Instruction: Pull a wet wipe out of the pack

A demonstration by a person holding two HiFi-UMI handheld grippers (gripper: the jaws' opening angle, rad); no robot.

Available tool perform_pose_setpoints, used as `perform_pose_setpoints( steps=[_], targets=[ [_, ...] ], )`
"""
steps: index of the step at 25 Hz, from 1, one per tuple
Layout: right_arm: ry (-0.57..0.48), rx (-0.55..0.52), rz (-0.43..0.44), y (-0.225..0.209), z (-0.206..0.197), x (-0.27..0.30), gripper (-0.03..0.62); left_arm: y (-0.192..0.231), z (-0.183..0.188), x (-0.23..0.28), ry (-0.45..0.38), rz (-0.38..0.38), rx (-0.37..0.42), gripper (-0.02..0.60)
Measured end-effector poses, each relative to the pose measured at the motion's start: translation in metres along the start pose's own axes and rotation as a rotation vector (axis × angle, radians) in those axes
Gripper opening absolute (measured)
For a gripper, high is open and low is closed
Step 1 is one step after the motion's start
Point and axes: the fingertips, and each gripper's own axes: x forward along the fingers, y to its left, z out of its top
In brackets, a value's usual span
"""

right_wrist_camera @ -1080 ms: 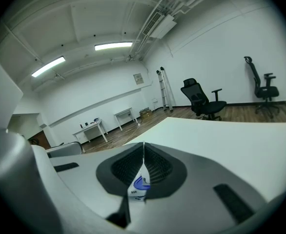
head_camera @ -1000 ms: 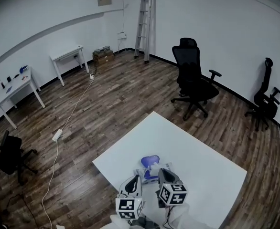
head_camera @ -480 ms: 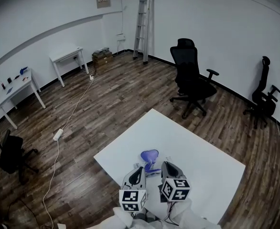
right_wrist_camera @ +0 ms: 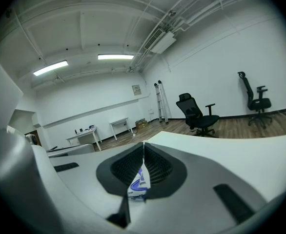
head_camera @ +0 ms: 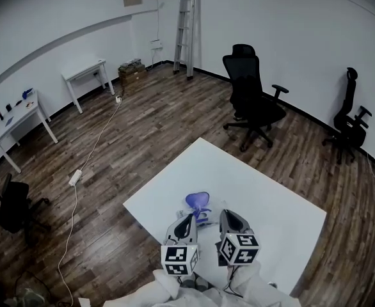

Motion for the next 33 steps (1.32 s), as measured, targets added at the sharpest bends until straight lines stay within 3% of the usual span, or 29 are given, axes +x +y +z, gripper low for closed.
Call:
perform_pose_setpoints(
  steps=[12,33],
  targets=[
    [0.009,-0.021,-0.051,-0.014,-0.001,-0.006,0.014,0.001,-0.002,0.002,0.009,0.002,0.003,-0.002],
    [0.004,0.016,-0.056,-0.018,-0.006,0.001,0.014,0.004,-0.007,0.008,0.015,0.0,0.005,-0.002]
  ],
)
